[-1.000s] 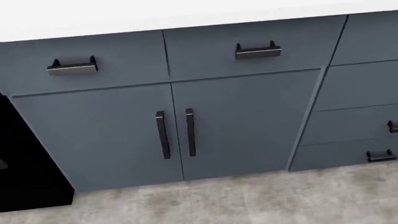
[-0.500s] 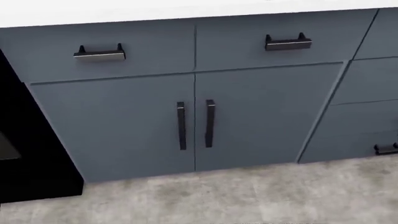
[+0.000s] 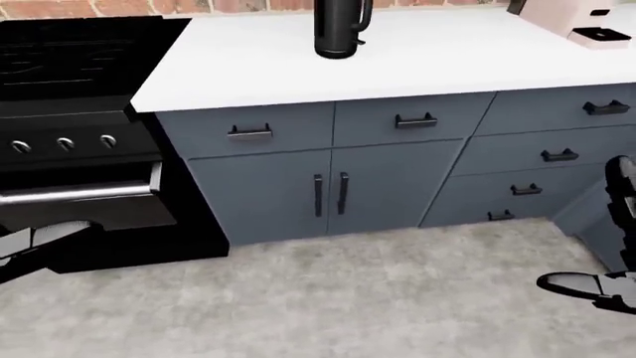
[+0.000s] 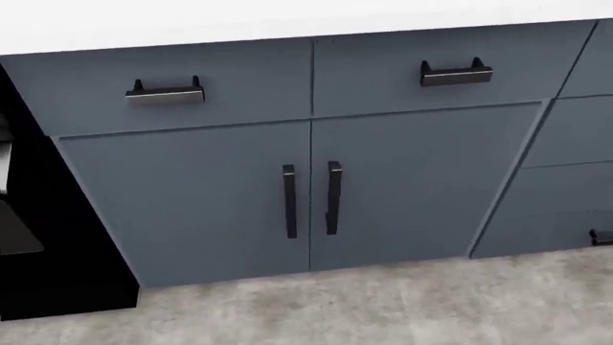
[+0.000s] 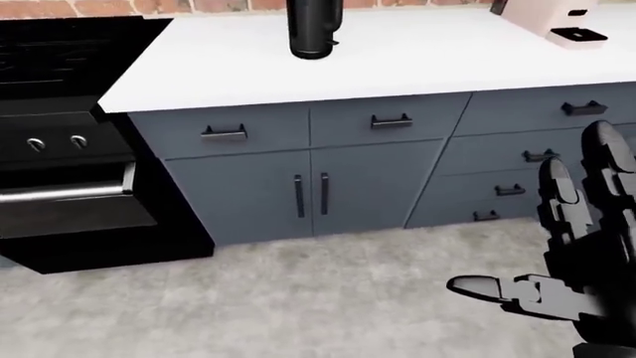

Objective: Close the lid of the electric kettle.

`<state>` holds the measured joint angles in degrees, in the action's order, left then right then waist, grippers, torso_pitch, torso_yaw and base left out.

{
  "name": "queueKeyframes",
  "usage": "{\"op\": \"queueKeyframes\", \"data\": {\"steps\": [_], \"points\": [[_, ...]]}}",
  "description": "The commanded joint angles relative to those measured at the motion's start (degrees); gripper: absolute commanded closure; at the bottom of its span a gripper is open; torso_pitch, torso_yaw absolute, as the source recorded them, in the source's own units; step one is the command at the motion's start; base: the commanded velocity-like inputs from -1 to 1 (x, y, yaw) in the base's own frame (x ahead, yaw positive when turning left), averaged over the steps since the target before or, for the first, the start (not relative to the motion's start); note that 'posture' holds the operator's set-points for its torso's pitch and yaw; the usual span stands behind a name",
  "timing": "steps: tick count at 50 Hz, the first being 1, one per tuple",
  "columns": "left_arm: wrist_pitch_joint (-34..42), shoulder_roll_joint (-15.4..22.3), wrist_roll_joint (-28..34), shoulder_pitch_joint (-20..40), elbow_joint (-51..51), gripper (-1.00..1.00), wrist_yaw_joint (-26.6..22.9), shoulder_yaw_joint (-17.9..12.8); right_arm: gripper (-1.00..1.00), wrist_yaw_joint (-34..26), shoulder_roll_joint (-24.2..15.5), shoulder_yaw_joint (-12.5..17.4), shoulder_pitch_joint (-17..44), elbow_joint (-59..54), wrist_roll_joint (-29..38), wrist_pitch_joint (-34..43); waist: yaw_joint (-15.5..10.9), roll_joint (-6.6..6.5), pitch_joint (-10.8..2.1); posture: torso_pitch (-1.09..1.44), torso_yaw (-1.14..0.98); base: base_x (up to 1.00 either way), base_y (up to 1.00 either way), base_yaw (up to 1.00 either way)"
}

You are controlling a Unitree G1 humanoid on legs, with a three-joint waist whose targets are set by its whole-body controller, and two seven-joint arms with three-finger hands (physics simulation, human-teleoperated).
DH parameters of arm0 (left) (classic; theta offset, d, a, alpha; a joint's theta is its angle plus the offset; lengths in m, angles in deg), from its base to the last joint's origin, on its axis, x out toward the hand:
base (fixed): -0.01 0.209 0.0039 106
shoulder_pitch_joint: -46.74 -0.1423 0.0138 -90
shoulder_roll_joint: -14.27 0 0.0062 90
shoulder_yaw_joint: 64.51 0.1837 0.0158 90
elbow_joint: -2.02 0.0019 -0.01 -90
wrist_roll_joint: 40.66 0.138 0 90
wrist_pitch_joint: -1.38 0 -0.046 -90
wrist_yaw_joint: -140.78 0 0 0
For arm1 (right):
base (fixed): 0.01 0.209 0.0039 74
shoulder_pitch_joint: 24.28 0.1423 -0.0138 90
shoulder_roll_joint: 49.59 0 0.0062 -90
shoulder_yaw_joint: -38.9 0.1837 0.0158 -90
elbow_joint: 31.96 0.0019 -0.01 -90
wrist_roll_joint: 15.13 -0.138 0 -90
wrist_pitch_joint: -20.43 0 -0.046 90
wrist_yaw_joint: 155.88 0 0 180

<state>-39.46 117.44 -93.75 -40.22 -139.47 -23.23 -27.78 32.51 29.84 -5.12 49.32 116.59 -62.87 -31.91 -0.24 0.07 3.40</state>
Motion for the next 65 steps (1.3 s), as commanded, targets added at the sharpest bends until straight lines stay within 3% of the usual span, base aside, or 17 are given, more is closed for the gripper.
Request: {"op": "queueKeyframes", "data": {"steps": [1,16,22,23,25,32,35,36,37,38,46,50,51,52,59,63,65], "points": [[-1.72,1.17,0.14,0.74,-1.48,-1.0,-0.17,-1.19,-1.0,-0.02,-0.83,0.99,0.2,1.46,0.45,-1.84,-0.02,-0.25,-0.24,0.0,0.0,0.29,0.0,0.0],[-1.29,1.36,-0.3,0.89,-1.76,-1.0,0.2,-1.24,-1.0,-0.49,-0.8,0.68,0.08,1.46,1.01,-1.86,-0.61,-1.6,-0.35,0.0,0.0,0.29,0.0,0.0],[-1.13,1.58,-0.92,0.87,-1.98,-1.0,0.63,-1.44,-1.0,-0.61,-0.68,0.81,0.27,1.46,1.01,-1.71,-1.15,2.98,-0.91,0.0,0.0,0.29,0.0,0.0],[-1.38,1.44,-0.55,0.78,-1.86,-1.0,0.45,-1.18,-1.0,-0.56,-0.73,0.92,0.26,1.46,0.85,-1.73,-0.27,1.62,-0.62,0.0,0.0,0.29,0.0,0.0],[-1.33,1.38,-0.43,0.76,-1.81,-1.0,0.33,-1.26,-1.0,-0.59,-0.72,0.93,0.13,1.46,0.91,-1.84,-0.08,2.68,0.05,0.0,0.0,0.3,0.0,0.0],[-1.53,1.38,-0.38,0.65,-1.76,-1.0,0.16,-1.36,-1.0,-0.67,-0.65,1.25,-0.22,1.46,0.68,-2.15,1.01,-0.01,0.18,0.0,0.0,0.29,0.0,0.0],[-1.51,1.4,-0.46,0.69,-1.66,-1.0,0.11,-1.52,-1.0,-0.86,-0.46,1.28,-0.21,1.46,0.88,-2.16,1.32,-3.29,-0.86,0.0,0.0,0.29,0.0,0.0],[-1.7,1.27,-0.06,0.6,-1.53,-1.0,-0.1,-1.29,-1.0,-0.9,-0.46,1.28,-0.16,1.46,0.88,-2.12,1.22,-5.17,-2.72,0.0,0.0,0.29,0.0,0.0],[-1.37,1.46,-0.67,0.73,-1.68,-1.0,0.23,-1.65,-1.0,-0.98,-0.42,1.29,-0.16,1.46,0.93,-2.14,0.24,-3.25,-0.31,0.0,0.0,0.3,0.0,0.0],[-1.37,1.51,-0.75,0.75,-1.74,-1.0,0.34,-1.6,-1.0,-1.2,-0.11,1.26,0.0,1.46,1.3,-1.97,0.56,-4.09,0.54,0.0,0.0,0.28,0.0,0.0],[-1.48,1.57,-0.71,0.94,-1.26,-1.0,0.2,-1.79,-1.0,-2.23,0.82,0.69,0.34,1.46,2.85,-1.75,-1.02,-0.81,-0.45,0.0,0.0,0.29,0.0,0.0],[-1.96,1.37,-0.22,0.74,-1.17,-1.0,0.07,-1.28,-1.0,-2.18,0.75,0.47,0.28,1.46,3.01,-1.82,-1.24,4.01,-2.82,0.0,0.0,0.29,0.0,0.0],[-1.93,1.35,-0.2,0.76,-1.2,-1.0,0.1,-1.22,-1.0,-2.09,0.65,0.6,0.21,1.46,2.84,-1.85,-0.38,2.02,-0.58,0.0,0.0,0.3,0.0,0.0],[-1.92,1.32,-0.16,0.76,-1.22,-1.0,0.09,-1.18,-1.0,-2.05,0.65,0.63,0.14,1.46,2.73,-1.88,-0.59,3.03,0.23,0.0,0.0,0.29,0.0,0.0],[-1.54,1.59,-0.86,0.73,-1.58,-1.0,0.5,-1.51,-1.0,-1.37,-0.16,1.15,-0.23,1.46,1.5,-2.1,0.94,0.14,-0.04,0.0,0.0,0.29,0.0,0.0],[-1.6,1.53,-0.74,0.66,-1.57,-1.0,0.41,-1.35,-1.0,-1.64,0.06,1.04,-0.14,1.46,1.82,-2.09,1.24,-4.62,-1.46,0.0,0.0,0.29,0.0,0.0],[-1.58,1.56,-0.75,0.74,-1.59,-1.0,0.44,-1.31,-1.0,-1.9,0.25,1.02,0.1,1.46,2.2,-1.91,0.47,-3.83,-0.37,0.0,0.0,0.29,0.0,0.0]]}}
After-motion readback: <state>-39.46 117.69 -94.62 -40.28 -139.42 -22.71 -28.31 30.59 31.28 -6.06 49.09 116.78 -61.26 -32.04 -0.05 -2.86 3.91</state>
